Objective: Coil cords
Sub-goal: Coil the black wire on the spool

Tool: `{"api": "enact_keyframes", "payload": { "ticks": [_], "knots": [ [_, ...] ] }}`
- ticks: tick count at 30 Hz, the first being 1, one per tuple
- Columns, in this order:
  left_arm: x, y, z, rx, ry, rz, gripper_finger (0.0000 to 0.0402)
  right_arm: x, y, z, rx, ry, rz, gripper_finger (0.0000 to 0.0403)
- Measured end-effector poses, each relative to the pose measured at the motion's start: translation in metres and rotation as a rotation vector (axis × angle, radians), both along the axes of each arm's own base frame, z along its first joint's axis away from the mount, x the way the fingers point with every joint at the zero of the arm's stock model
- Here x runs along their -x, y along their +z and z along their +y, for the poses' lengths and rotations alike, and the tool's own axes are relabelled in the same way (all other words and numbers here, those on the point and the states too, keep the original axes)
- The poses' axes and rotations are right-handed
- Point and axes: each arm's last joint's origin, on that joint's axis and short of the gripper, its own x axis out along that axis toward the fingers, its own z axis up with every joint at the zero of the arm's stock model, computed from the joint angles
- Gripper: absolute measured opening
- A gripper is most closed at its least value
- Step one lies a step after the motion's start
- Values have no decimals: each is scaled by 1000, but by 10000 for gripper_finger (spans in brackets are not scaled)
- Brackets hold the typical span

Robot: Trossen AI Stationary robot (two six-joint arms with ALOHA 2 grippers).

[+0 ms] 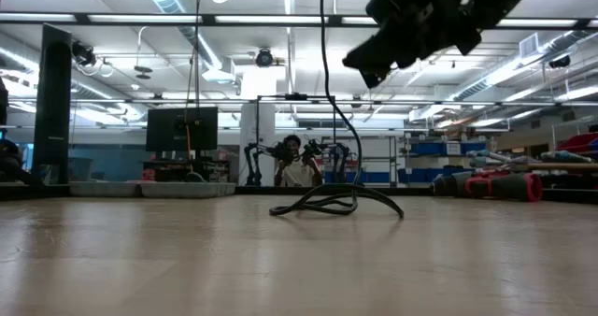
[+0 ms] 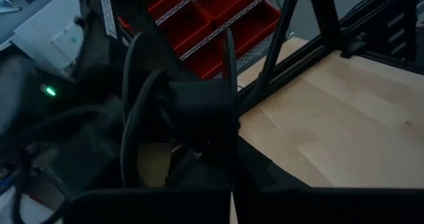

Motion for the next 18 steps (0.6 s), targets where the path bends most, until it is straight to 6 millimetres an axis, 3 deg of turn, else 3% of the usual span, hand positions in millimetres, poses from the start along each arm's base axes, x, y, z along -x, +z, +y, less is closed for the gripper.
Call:
{"api": "enact_keyframes", "payload": {
  "ticks": [7, 13, 18],
  "knots": [
    [0, -1, 0, 7, 5, 1, 0, 18, -40, 2, 83, -162, -84, 65],
    [0, 0, 0, 7, 4, -10, 0, 26, -58, 11, 145, -277, -58, 78],
    [0, 0, 0, 8, 5, -8, 0, 29, -61, 12, 125, -316, -56, 101]
  ]
}}
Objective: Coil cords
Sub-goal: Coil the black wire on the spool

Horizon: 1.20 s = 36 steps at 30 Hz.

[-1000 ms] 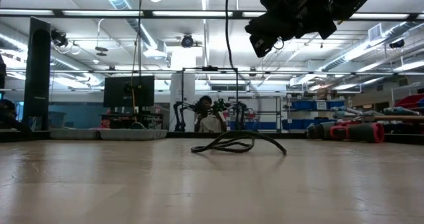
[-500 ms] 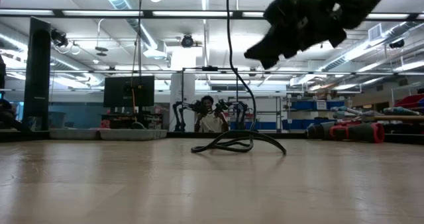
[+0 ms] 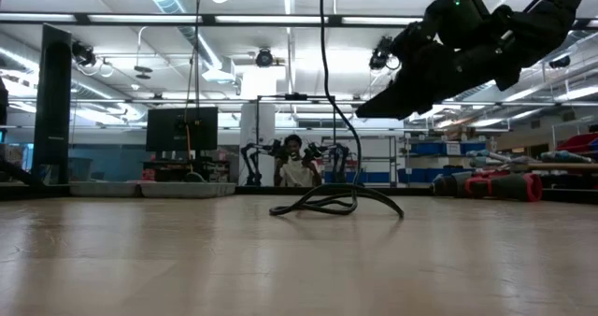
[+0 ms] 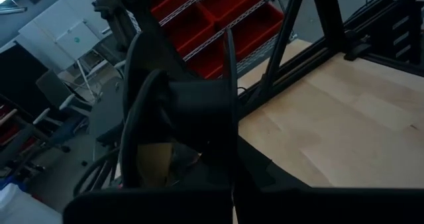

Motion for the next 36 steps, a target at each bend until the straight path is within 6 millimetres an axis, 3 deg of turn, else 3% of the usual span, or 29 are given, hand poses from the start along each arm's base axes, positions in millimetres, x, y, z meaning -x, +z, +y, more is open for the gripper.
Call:
{"api": "enact_keyframes", "payload": {
  "ticks": [8, 19, 25, 30, 36],
  "knots": [
    [0, 1, 0, 1, 0, -16, 0, -9, -11, 0, -34, -17, 10, 131],
    [-1, 1, -2, -4, 16, -17, 0, -24, -24, 1, -36, -4, -14, 123],
    [0, 0, -2, -5, 18, -4, 0, -24, -26, 1, -39, -5, 5, 88],
    [0, 0, -2, -5, 18, -4, 0, -22, -29, 1, -30, 1, 42, 17],
    [1, -4, -2, 65, 32, 48, 0, -16, -37, 3, -73, 31, 159, 9]
  ]
}}
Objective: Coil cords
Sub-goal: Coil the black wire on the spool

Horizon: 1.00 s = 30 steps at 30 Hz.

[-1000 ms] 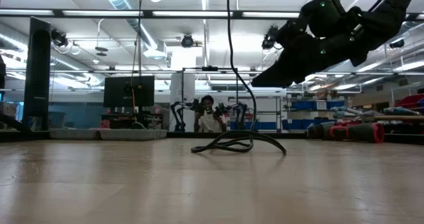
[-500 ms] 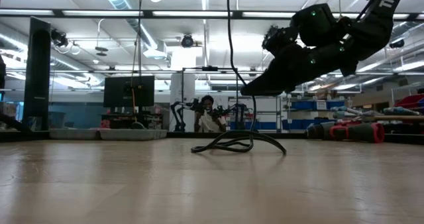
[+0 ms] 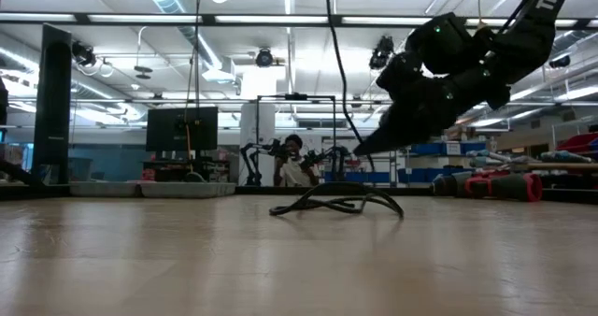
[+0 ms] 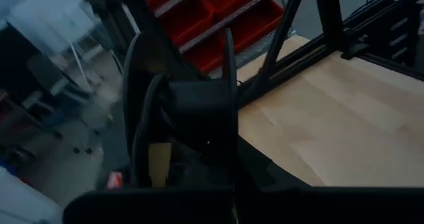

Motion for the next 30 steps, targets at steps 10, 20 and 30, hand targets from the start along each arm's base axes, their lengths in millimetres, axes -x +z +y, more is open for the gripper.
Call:
{"api": "enact_keyframes", "payload": {
  "ticks": [10, 20, 30],
  "knots": [
    [8, -23, 1, 115, 44, 261, 0, 20, 13, 24, 28, 51, 149, 5],
    [16, -35, 10, 249, 116, 431, 0, 42, 45, 38, 95, 30, 113, 5],
    [10, -31, 9, 272, 8, 364, 0, 43, 59, 26, 132, -26, 37, 5]
  ]
}}
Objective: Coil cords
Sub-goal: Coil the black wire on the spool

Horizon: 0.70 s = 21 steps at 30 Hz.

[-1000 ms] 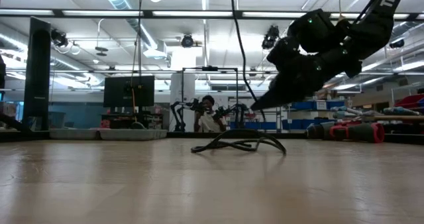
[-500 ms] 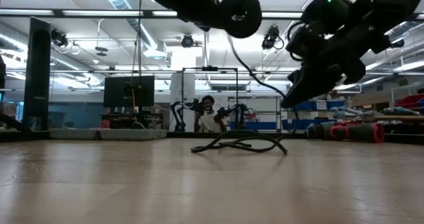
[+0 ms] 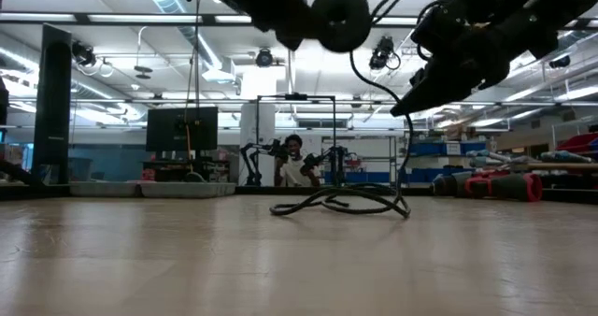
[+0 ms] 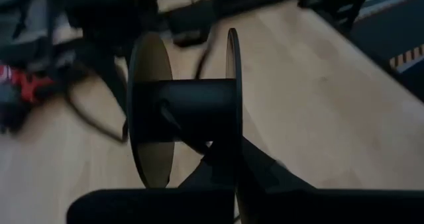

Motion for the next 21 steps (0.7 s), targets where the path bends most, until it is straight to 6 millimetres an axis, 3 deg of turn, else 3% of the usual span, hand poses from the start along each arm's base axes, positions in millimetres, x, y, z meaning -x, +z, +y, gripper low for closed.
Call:
{"api": "enact_keyframes", "payload": {
  "ticks": [12, 21],
  "knots": [
    [-17, -28, 1, 9, 26, 54, 0, -16, 27, -19, -15, 111, -42, 4],
    [-27, -46, 2, 38, -19, 77, 0, -21, 48, -25, 37, 87, -66, 4]
  ]
}}
